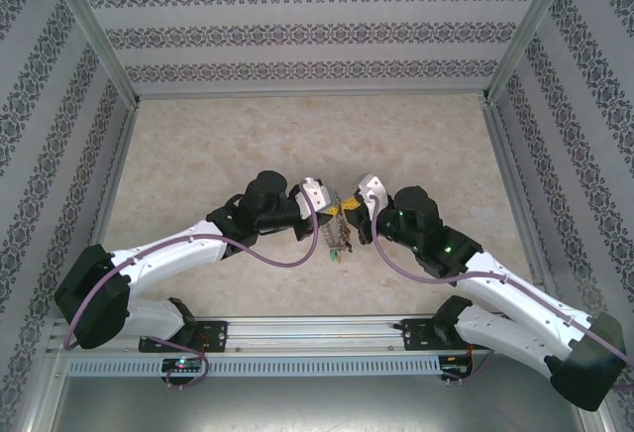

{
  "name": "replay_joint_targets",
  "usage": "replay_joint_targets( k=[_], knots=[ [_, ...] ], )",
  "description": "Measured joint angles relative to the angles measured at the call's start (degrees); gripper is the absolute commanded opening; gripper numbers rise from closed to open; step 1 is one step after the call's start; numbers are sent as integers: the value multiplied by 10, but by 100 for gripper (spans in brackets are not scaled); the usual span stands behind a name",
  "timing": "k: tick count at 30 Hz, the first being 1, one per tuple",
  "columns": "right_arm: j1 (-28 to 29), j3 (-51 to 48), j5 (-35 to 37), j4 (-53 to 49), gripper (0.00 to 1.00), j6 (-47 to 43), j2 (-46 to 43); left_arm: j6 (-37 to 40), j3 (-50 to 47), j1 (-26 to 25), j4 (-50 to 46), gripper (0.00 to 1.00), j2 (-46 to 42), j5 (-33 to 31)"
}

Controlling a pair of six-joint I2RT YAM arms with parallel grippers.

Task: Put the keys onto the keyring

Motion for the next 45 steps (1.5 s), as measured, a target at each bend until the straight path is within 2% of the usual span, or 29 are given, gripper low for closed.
replay_joint_targets(
  k=[11, 27, 45],
  knots=[
    [-14, 44, -14, -66, 0, 57, 40, -25, -35, 0, 64, 0, 8, -12],
    [-38, 82, -10, -148, 0, 151, 116, -52, -53, 0, 149, 0, 76, -17],
    [-103, 80, -106, -142, 0, 234, 137, -102, -92, -1, 291, 0, 122, -18]
  ],
)
